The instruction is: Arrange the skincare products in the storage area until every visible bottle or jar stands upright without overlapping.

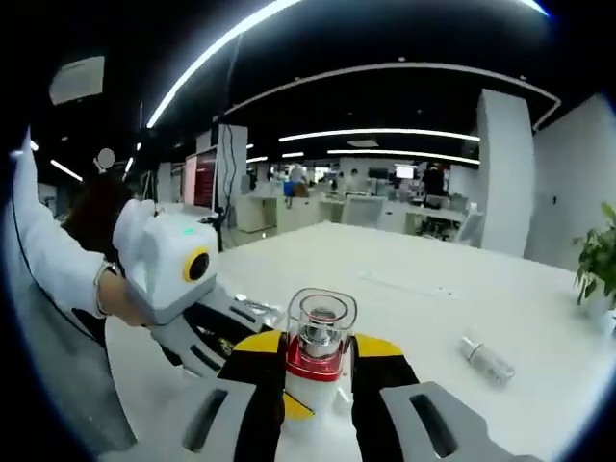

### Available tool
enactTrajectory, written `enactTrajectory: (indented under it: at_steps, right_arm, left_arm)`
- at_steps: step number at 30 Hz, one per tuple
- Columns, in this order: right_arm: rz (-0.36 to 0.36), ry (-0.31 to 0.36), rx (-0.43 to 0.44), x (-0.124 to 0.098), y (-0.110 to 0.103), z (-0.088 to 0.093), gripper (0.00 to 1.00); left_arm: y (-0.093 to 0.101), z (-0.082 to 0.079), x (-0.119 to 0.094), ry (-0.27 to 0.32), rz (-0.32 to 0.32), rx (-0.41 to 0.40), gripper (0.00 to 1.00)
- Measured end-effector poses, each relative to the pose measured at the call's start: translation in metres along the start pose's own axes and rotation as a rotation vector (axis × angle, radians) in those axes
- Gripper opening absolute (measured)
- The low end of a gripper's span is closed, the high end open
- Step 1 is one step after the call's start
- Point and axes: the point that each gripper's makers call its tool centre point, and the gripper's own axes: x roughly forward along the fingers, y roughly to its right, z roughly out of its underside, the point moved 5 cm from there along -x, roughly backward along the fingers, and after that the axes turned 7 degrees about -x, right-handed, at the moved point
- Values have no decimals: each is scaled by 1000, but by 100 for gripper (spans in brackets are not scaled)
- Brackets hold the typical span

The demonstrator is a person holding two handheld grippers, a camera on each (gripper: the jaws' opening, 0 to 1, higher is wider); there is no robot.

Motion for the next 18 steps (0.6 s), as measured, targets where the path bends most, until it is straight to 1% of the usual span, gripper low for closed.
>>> enactTrajectory:
  at_steps: [4,10,13,15,18]
  right_arm:
    - [4,-2,-16,4,1,-1,18]
    - [-21,1,-19,4,1,-3,19]
    - [-33,-1,6,5,3,-2,21]
    - [-42,14,32,3,5,-3,25]
    - [-64,7,65,0,10,-1,30]
  left_arm:
    - [-2,-1,0,3,4,15,23]
    - [-7,-1,0,-1,24,38,23]
    - [-7,-1,0,-5,30,45,23]
    - [-7,-1,0,-6,31,48,24]
    - [-6,-2,0,-4,36,59,24]
